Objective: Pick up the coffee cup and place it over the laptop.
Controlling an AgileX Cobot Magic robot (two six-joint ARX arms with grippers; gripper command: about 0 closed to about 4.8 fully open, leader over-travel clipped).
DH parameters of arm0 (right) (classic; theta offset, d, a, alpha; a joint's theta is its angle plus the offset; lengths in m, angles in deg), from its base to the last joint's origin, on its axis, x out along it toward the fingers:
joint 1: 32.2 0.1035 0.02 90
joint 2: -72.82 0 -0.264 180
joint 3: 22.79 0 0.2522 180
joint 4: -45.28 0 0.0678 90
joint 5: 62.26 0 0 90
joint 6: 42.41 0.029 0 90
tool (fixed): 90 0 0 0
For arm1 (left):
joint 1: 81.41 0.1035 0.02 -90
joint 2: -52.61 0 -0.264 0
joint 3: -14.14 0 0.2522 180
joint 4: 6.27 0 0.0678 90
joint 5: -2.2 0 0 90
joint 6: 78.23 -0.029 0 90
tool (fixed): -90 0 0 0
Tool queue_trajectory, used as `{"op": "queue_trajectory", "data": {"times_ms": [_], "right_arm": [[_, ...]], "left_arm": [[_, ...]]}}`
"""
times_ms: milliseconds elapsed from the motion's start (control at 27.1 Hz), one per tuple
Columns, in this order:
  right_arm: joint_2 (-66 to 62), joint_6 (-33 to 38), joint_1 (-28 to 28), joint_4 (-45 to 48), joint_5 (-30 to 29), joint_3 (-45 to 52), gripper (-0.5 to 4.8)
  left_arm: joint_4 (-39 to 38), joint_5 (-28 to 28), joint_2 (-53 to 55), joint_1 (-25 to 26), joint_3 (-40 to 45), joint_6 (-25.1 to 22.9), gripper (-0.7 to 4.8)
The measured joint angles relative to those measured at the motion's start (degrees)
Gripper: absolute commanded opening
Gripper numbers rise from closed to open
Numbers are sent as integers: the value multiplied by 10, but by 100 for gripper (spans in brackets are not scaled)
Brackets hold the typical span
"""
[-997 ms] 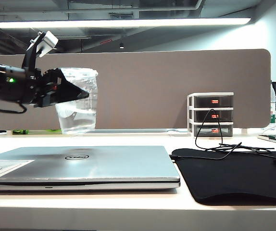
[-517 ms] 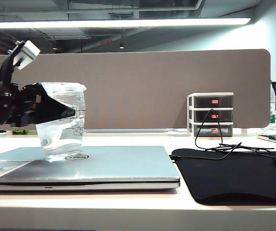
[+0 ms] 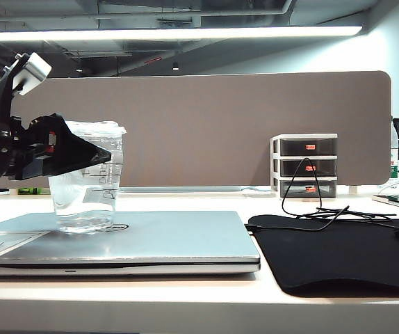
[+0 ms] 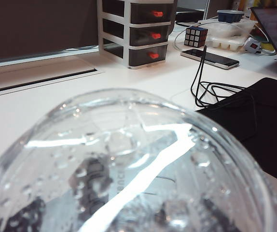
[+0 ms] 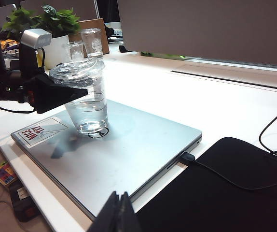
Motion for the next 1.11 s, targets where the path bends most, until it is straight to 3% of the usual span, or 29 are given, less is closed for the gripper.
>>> {"op": "queue_trajectory", "data": {"times_ms": [74, 332, 517, 960, 1107], "right_arm": [[0, 0, 0, 0, 0, 0, -6], [0, 0, 0, 0, 0, 0, -6], [0, 0, 0, 0, 0, 0, -6], [0, 0, 0, 0, -1, 0, -6], [0, 0, 0, 0, -1, 0, -6]], "left_arm": [[0, 0, 0, 0, 0, 0, 445], [16, 1, -10, 0, 33, 0, 445], [82, -1, -28, 0, 77, -1, 445], [99, -82, -162, 0, 189, 3, 443], [96, -84, -200, 0, 192, 33, 429]]}}
